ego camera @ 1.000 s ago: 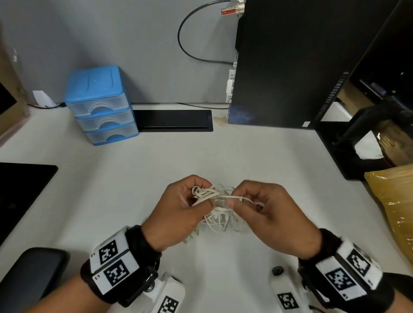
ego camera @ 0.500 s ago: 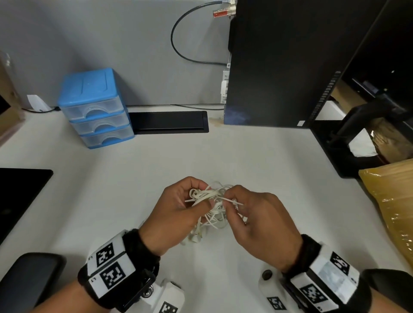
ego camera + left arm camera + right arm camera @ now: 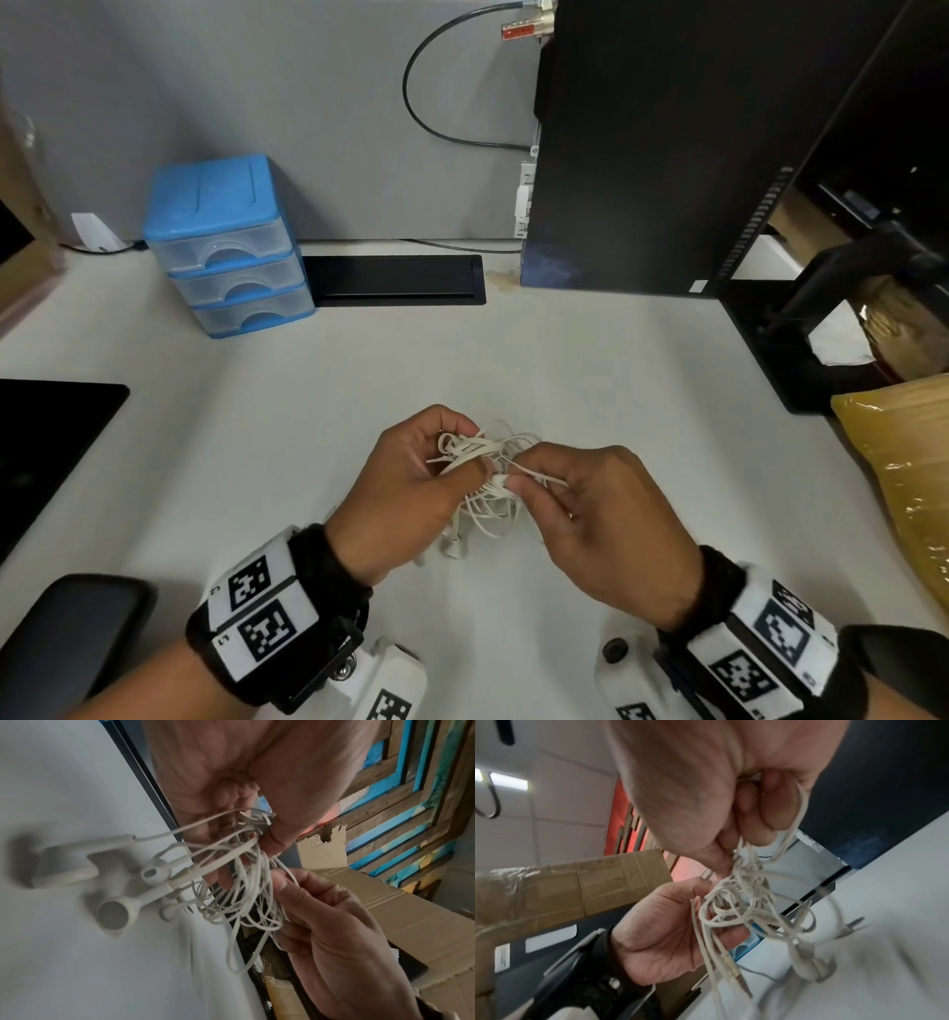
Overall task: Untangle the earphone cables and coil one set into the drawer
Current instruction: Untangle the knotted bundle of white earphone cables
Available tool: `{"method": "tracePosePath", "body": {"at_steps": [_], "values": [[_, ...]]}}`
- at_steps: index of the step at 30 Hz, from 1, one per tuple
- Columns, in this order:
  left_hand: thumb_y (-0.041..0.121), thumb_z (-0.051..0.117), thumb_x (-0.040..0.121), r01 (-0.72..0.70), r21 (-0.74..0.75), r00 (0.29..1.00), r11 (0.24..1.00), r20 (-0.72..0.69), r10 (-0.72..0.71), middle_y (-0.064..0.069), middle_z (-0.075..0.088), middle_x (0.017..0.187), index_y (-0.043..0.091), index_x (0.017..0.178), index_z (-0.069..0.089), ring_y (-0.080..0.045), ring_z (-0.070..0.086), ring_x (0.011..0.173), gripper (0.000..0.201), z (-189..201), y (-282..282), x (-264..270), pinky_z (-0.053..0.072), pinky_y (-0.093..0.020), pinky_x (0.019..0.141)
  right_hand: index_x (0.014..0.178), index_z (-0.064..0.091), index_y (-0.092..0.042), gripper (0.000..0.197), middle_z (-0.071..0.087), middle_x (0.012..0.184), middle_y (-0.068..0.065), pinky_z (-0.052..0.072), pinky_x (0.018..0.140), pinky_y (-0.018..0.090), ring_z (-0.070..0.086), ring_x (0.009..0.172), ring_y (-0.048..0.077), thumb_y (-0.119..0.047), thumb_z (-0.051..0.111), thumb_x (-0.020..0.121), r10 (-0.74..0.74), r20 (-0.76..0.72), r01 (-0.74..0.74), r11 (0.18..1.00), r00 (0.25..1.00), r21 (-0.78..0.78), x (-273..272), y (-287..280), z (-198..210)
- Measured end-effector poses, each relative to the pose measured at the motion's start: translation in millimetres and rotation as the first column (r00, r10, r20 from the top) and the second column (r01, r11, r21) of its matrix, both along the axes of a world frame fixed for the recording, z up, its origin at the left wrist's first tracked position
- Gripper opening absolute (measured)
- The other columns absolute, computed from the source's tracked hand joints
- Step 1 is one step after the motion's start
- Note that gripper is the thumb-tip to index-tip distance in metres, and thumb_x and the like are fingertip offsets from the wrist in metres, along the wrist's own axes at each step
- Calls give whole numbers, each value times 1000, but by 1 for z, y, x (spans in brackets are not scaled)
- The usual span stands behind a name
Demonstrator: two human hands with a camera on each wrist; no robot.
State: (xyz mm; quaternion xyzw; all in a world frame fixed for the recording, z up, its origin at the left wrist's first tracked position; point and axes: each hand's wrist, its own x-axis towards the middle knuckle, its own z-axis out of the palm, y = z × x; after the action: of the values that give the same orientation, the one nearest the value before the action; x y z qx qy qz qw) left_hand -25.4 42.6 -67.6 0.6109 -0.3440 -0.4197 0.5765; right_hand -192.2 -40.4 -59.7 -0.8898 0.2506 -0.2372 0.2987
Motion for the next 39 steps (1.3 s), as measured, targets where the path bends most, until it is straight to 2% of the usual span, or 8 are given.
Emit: {"method": "tracePosePath", "body": {"at_steps": [3,6,8,12,16,20,27,39], "values": [[16,72,75,9,19,1000,1000,6,-10,-14,68,78,9,88,62,-32,60,68,18,1,1,0,48,-44,65,91,70,-26,8,69,62,-9,47,51,25,54,45,8,-28,62,91,-73,144,48,984,987,170,2,-2,-4],[8,75,79,20,24,1000,1000,-4,-19,-16,65,76,8,86,59,-29,61,67,18,2,1,-2,50,-32,55,86,71,-25,8,65,57,-4,40,48,21,46,41,10,-22,67,91,-119,207,62,963,971,263,3,0,-6],[16,79,73,25,25,1000,999,-20,-25,-14,65,75,10,85,60,-28,61,68,23,1,1,-1,50,-33,59,85,74,-21,8,71,67,6,50,54,33,61,56,29,-19,69,90,-96,247,-12,916,964,401,4,0,-1],[19,84,66,78,42,996,996,-48,-76,-15,69,78,12,87,61,-26,64,69,31,-1,2,2,51,-33,63,85,78,-9,9,76,75,5,55,65,26,69,67,28,-8,70,88,-81,312,-117,815,947,568,5,-3,8],[1,83,65,180,35,981,983,-86,-176,-11,68,80,2,92,58,-22,62,70,37,-3,2,-1,53,-30,66,83,80,-18,10,75,70,5,57,62,34,68,65,31,-13,72,87,-163,307,-35,834,938,551,6,-3,10],[2,75,78,162,23,983,987,-95,-159,-6,68,77,3,92,62,-17,64,69,19,0,1,1,53,-24,65,75,77,-13,13,54,47,-14,38,50,10,44,43,1,-8,71,86,-241,307,40,840,921,541,2,-14,15],[27,72,81,174,66,976,983,-146,-163,-14,65,78,15,84,70,-27,60,71,12,-2,0,3,48,-36,71,73,75,-12,11,47,49,-9,33,47,13,35,43,5,-19,76,83,-289,248,131,853,924,506,0,-23,15],[10,64,88,19,72,984,997,-177,-6,-13,66,79,5,84,69,-21,60,68,7,-7,-4,13,53,-26,57,111,66,-36,42,59,74,-8,44,59,22,49,54,12,-11,77,79,-48,-46,57,974,998,217,-20,-47,31]]}}
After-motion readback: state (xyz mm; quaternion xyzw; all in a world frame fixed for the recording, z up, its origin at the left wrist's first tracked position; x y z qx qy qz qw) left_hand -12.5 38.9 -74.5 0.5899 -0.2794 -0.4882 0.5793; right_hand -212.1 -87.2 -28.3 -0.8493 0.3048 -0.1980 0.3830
